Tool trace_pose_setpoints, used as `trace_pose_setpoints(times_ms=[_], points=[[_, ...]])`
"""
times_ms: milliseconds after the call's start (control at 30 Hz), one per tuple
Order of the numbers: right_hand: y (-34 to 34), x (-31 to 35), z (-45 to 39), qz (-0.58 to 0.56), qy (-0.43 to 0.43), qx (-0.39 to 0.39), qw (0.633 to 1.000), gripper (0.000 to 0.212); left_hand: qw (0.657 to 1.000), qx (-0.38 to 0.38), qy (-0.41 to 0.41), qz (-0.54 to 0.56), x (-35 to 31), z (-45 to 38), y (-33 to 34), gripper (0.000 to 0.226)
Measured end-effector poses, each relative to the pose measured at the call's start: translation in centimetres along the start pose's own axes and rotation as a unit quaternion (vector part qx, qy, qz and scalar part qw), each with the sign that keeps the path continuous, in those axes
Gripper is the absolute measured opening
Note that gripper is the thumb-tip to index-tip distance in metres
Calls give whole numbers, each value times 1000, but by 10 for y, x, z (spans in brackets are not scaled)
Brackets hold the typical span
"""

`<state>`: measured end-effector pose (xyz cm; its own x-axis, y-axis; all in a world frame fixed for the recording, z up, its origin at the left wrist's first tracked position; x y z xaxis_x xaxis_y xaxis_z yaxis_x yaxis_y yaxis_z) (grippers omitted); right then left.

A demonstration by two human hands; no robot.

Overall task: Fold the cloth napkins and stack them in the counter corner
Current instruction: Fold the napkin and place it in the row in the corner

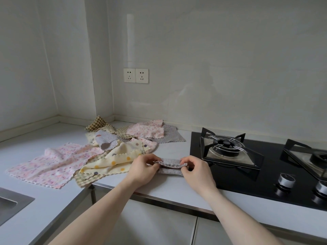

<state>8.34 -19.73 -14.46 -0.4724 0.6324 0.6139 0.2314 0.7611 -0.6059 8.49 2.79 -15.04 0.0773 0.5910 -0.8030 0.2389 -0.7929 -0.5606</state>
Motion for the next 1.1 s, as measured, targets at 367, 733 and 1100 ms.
trace_pose_setpoints(times_ms=[367,733,1100], points=[[4,0,1,118,16,41,992,30,997,-5,-14,-73,1,-1,3,21],[6,9,2,183,16,93,978,44,997,1,11,-73,5,-3,7,44],[10,1,3,130,23,94,987,19,995,17,4,-97,4,5,-1,44]])
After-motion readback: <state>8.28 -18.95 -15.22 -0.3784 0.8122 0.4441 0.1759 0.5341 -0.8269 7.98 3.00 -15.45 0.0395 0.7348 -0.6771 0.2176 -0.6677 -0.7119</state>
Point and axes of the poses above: each hand's wrist, its own z-axis away from the middle knuckle, its own y-axis out of the palm, x = y × z, the point moved 9 cm from there along -z, towards the middle knuckle, and after that the axes turned 9 degrees about -y, right-handed, at the moved point
